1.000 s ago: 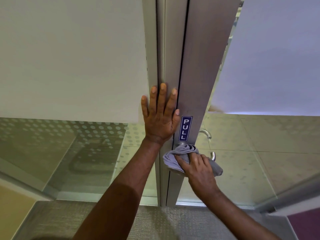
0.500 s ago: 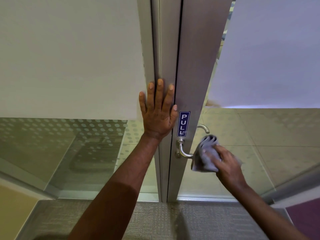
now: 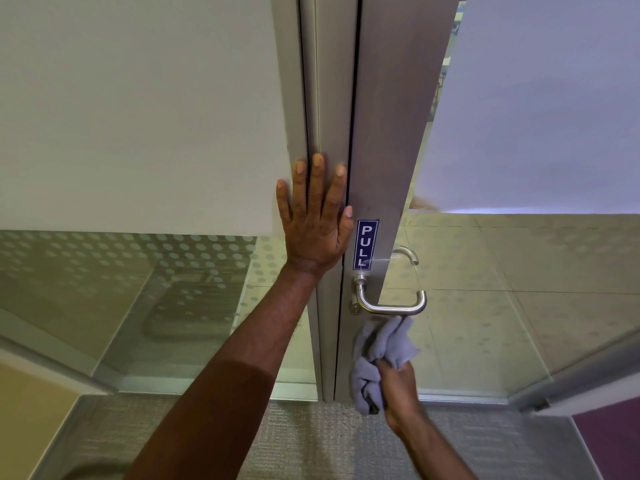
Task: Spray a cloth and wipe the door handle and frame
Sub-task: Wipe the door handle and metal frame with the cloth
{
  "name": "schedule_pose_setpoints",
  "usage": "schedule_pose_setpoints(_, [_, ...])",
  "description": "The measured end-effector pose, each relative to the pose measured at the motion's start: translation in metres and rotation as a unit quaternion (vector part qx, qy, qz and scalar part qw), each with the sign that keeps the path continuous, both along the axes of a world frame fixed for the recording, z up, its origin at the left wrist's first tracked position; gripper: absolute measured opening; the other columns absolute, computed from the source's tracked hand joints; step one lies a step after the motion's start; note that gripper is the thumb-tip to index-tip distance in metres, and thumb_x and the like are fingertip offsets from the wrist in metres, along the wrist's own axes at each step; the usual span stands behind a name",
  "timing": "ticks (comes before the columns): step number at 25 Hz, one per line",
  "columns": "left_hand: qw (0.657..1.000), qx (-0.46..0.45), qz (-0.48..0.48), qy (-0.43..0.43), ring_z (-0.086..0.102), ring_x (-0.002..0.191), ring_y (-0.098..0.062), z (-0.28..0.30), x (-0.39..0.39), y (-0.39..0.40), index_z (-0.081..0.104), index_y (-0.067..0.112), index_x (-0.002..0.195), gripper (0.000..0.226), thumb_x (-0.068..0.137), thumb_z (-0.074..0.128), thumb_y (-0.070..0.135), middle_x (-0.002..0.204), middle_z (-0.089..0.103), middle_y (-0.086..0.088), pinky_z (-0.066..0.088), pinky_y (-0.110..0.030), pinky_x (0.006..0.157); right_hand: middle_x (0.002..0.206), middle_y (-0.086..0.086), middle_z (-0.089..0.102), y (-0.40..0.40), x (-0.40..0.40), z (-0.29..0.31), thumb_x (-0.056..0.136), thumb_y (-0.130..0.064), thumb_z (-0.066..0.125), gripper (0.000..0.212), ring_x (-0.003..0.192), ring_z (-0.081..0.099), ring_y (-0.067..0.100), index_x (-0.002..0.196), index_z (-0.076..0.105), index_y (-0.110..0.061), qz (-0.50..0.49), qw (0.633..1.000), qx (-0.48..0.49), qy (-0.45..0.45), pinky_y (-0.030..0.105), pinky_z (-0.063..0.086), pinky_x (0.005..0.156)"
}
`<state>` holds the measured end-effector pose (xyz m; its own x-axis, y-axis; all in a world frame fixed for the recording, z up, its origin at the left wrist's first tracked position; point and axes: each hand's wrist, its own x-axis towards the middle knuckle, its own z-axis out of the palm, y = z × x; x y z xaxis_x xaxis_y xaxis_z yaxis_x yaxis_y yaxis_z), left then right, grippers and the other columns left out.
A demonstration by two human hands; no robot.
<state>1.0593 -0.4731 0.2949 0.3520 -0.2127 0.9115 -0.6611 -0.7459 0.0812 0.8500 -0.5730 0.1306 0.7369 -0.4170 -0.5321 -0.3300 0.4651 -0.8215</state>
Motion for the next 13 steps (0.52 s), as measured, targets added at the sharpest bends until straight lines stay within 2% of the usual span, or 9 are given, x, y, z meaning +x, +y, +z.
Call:
schedule_pose_setpoints(2, [1.0,-0.001,0.0,0.0,-0.011,0.161,-0.02,0.0,0.0,0.0,0.003,0.026,0.164,0.068,0.106,0.036,0.039,0.17,0.013,-0.009,0.0,-0.052,0.13,0.069,0.019,0.054,0.015,0.02,-0.005,0.093,0.006,0.056,0.013,0.05,0.058,0.024,0.084,0.059,-0.003,-0.033,0.999,0.012,0.001,0.027,0.047,0.049])
schedule_pose_setpoints(4, [1.0,0.001,0.001,-0.004,-0.011,0.161,-0.021,0.0,0.001,0.0,0.001,0.027,0.165,0.068,0.107,0.035,0.04,0.175,-0.003,-0.002,0.0,-0.052,0.13,0.059,0.012,0.048,0.03,0.053,0.007,0.094,0.003,0.055,0.023,0.043,0.051,0.024,0.074,0.05,-0.008,-0.022,0.998,0.04,-0.045,0.029,0.044,0.046])
schedule_pose_setpoints(5, [1.0,0.003,0.004,-0.009,-0.011,0.161,-0.021,-0.001,0.001,0.0,0.0,0.028,0.165,0.069,0.107,0.035,0.04,0.175,-0.011,0.001,0.0,-0.052,0.13,0.065,0.012,0.05,0.037,0.072,0.01,0.096,0.003,0.053,0.025,0.051,0.054,0.025,0.074,0.051,-0.01,-0.032,0.998,0.041,-0.045,0.031,0.046,0.051])
schedule_pose_setpoints(7, [1.0,0.007,0.008,-0.016,-0.01,0.162,-0.022,-0.002,0.002,-0.001,-0.001,0.028,0.165,0.07,0.107,0.035,0.04,0.175,-0.013,0.002,0.0,-0.052,0.13,0.073,0.012,0.057,0.046,0.106,0.005,0.1,0.003,0.049,0.027,0.068,0.06,0.026,0.077,0.056,-0.01,-0.065,0.998,0.013,-0.007,0.029,0.05,0.062])
schedule_pose_setpoints(10, [1.0,0.004,0.014,-0.024,-0.009,0.162,-0.022,-0.003,0.003,-0.002,0.0,0.028,0.165,0.069,0.106,0.034,0.041,0.175,-0.009,0.001,0.0,-0.052,0.13,0.063,0.007,0.06,0.048,0.121,-0.013,0.103,-0.002,0.047,0.03,0.058,0.061,0.018,0.073,0.052,-0.008,-0.024,0.998,0.015,0.064,0.022,0.05,0.054])
schedule_pose_setpoints(13, [1.0,-0.001,0.008,-0.025,-0.009,0.162,-0.022,-0.004,0.005,-0.002,0.0,0.028,0.165,0.069,0.106,0.033,0.042,0.174,-0.015,0.002,-0.001,-0.051,0.13,0.077,0.006,0.06,0.036,0.128,-0.04,0.098,0.0,0.049,0.02,0.064,0.061,0.017,0.083,0.054,-0.011,0.011,0.991,0.048,0.126,0.027,0.053,0.058])
